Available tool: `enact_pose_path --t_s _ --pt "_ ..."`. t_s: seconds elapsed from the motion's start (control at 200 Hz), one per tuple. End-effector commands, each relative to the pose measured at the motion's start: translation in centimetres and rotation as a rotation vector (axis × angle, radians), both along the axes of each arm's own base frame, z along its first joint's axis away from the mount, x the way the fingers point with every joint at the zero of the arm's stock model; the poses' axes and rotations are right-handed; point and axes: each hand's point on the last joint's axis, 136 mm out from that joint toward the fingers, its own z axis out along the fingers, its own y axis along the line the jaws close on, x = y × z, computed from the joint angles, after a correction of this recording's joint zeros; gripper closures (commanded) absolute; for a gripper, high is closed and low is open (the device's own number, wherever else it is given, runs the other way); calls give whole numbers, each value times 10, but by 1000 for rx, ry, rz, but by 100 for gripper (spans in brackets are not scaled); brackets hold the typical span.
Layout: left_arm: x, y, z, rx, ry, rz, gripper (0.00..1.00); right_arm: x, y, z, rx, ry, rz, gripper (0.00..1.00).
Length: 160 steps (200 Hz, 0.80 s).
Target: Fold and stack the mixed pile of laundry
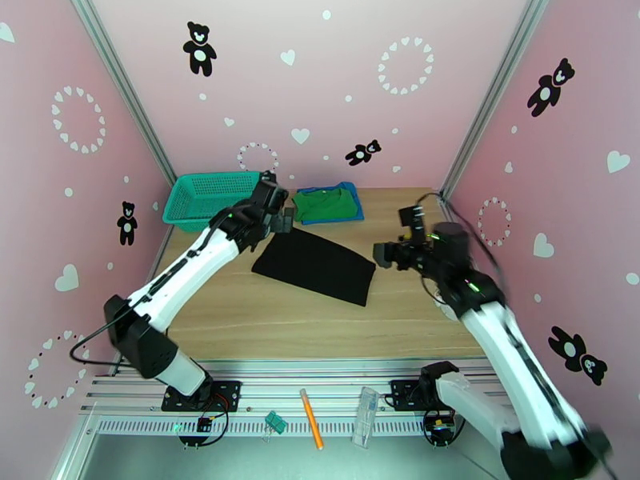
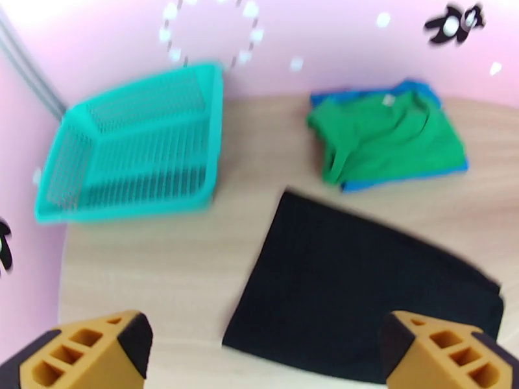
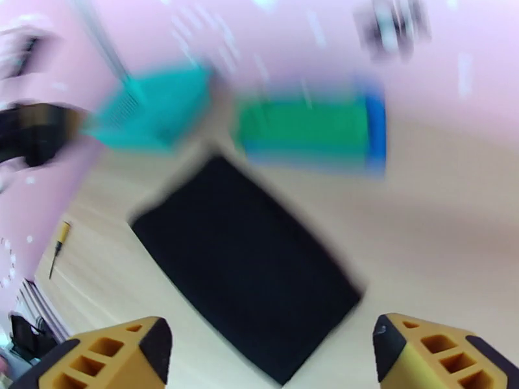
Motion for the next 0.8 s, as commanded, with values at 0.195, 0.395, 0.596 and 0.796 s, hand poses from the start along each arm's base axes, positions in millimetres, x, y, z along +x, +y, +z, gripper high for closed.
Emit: enact_pose_path --t_s 0.195,0.395,0.596,0.796 --pt "-12 -1 -17 -55 47 2 2 -12 8 -106 24 345 -294 6" --pt "-12 -13 -27 -90 80 -36 1 -4 17 -149 -125 457 -353 15" --pt "-11 -16 -32 -85 90 -53 2 7 19 -173 -178 504 -405 30" --pt "-11 -16 -35 -73 94 -69 2 11 24 -196 -174 557 -433 44"
